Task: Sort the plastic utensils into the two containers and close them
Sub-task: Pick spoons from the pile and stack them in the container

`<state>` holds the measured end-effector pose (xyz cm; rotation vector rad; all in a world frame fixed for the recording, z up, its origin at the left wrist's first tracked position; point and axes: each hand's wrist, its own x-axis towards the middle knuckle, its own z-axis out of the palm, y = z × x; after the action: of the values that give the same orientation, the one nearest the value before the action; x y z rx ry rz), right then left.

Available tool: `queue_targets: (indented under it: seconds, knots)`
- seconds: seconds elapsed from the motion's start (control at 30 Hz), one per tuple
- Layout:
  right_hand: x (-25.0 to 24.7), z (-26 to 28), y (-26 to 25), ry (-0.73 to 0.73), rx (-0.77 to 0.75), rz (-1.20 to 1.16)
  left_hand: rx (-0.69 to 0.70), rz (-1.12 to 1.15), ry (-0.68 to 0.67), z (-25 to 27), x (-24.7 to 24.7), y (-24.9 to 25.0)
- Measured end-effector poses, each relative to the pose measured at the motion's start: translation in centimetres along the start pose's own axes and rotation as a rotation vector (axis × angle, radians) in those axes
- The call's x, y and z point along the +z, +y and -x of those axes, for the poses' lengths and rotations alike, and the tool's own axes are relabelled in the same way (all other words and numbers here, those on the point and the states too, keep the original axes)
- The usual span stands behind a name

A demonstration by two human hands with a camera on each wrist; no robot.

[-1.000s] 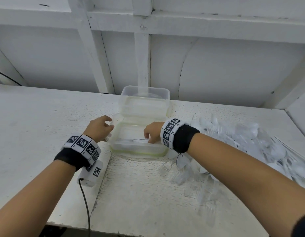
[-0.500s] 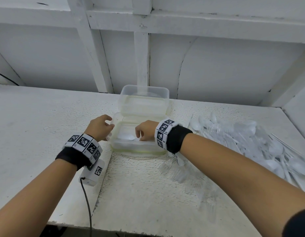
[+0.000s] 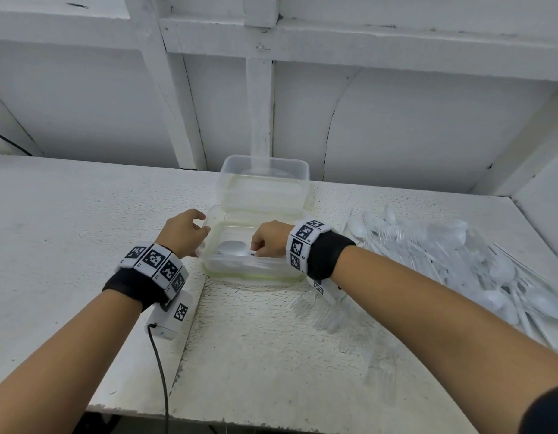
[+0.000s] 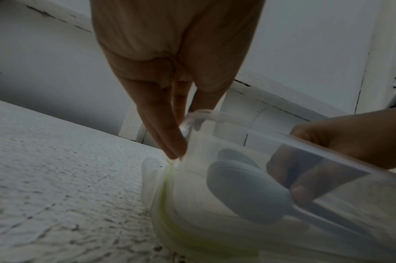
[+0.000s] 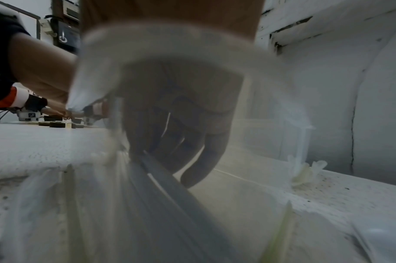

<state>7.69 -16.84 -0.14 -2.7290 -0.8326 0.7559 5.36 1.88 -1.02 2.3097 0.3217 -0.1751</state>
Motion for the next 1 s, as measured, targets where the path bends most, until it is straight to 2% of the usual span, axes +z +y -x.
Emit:
queue_targets:
  seconds: [0.27,0.4,0.57,0.87,1.0]
  knots:
    - [-0.17,-0.09,0.62,0.049,0.017,-0.107,0.000,0.004,-0.006,-0.05,-0.01,-0.08]
    - [0.06,-0.12,0.33,-0.016,0.009,-0.039,-0.002,-0.001,-0.003,-0.13,0.05,-0.06]
    - [0.14,0.04,0.06,-0.010,-0.030,-0.004,0.000,-0.017,0.000,-0.14,0.03,-0.09]
    - [0.26,0.16,0.37,-0.044,-0.039,-0.202,-0.009,-0.010,0.003,-0.18,0.07,0.00]
    - [0.13,0.14,0.56,-0.065,-0.032,-0.217,-0.015,-0.006,0.007,-0.19,0.13,0.04]
